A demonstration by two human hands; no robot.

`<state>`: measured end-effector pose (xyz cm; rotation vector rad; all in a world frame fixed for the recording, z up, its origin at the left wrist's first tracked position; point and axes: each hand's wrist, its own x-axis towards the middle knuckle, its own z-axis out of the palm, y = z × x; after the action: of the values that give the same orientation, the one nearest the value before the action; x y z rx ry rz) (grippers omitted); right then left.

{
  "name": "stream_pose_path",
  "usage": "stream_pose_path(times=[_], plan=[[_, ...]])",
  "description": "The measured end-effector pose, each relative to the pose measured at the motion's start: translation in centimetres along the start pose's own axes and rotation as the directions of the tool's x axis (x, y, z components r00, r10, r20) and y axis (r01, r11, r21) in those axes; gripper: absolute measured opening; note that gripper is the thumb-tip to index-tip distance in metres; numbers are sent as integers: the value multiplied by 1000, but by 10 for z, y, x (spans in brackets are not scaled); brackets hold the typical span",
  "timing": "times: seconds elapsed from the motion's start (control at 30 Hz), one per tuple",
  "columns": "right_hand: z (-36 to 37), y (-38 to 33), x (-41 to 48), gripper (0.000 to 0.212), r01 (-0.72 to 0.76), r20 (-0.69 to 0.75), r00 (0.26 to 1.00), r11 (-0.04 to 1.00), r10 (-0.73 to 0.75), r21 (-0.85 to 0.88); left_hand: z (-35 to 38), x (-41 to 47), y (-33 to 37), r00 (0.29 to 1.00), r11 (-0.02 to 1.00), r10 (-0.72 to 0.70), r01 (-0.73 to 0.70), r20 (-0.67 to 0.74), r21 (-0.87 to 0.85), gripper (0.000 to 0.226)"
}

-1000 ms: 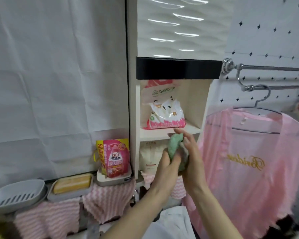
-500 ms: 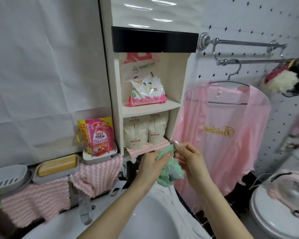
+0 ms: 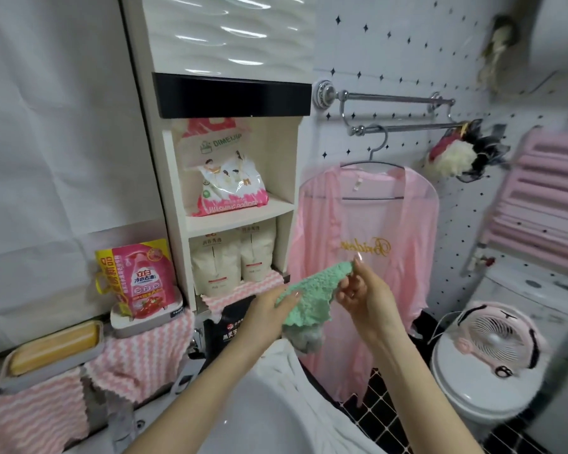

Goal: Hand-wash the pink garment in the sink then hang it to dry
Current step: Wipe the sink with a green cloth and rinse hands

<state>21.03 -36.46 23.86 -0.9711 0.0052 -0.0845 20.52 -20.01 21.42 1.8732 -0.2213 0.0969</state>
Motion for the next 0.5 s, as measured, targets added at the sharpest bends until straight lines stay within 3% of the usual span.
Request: stream_pose_path(times=[0.07,0.13,0.17,0.27,0.33,0.4,0.47,0.5], plan=[[-1,-5,-9,25,-108,94,991,980,93,170,10,-1,7,994,945,-105,107,24,-310,18],[0,-7,-15,42,-225,227,961,920,156,320,24,0,10,952,774,-285,295,108,-560,25],[1,-5,-17,50,-285,305,937,877,169,388,30,0,15,921,669,-322,385,219,-636,32],[-7,6,-19,66,-456,507,840,756,192,469,40,-2,32,845,385,-222,534,487,-753,39],[-18,5,-17,67,-508,533,813,731,233,456,40,1,38,831,332,-149,553,536,-764,37],[-23,-7,-17,67,-453,440,855,809,275,375,37,14,37,844,378,-174,534,508,-757,30],[-34,-14,-8,49,-233,147,966,961,211,150,39,23,34,903,422,-156,428,401,-799,27],[-38,-16,-5,37,-100,-31,995,995,99,-28,43,27,39,928,462,-147,371,342,-806,29]])
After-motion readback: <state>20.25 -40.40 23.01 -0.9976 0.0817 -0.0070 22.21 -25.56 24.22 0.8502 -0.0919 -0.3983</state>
